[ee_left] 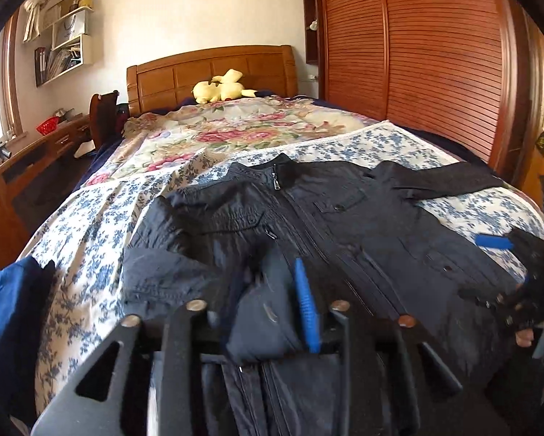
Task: Fold large clothes
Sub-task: 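Lift the sleeve and lay it across the jacket, then release, then grasp the jacket's other side edge with the right gripper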
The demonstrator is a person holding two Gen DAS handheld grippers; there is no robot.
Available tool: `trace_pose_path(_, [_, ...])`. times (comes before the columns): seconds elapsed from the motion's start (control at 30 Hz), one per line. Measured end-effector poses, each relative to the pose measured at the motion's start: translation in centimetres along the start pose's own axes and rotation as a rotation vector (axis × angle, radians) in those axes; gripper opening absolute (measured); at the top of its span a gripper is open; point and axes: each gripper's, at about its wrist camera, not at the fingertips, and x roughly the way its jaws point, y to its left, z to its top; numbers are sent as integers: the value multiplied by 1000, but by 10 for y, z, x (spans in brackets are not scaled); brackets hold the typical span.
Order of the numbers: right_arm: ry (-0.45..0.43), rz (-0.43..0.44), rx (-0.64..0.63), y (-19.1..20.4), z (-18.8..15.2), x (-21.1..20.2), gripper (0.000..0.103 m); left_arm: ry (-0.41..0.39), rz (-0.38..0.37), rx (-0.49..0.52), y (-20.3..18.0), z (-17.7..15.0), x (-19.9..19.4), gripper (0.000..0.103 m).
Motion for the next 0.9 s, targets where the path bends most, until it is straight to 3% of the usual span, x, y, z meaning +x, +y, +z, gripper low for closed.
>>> trace_pose_path(0.13, [-7,22,-3,14,5,-1,103,13,-58,-37,6,-21,-18,42])
trace_pose_path(0.5, [24,130,-81,92,31,41,103,4,30,-72,39,-86,-64,46])
trace_pose_path(0.9, [171,151,-125,141,42,132,101,30,60,-163,82,-132,-76,50])
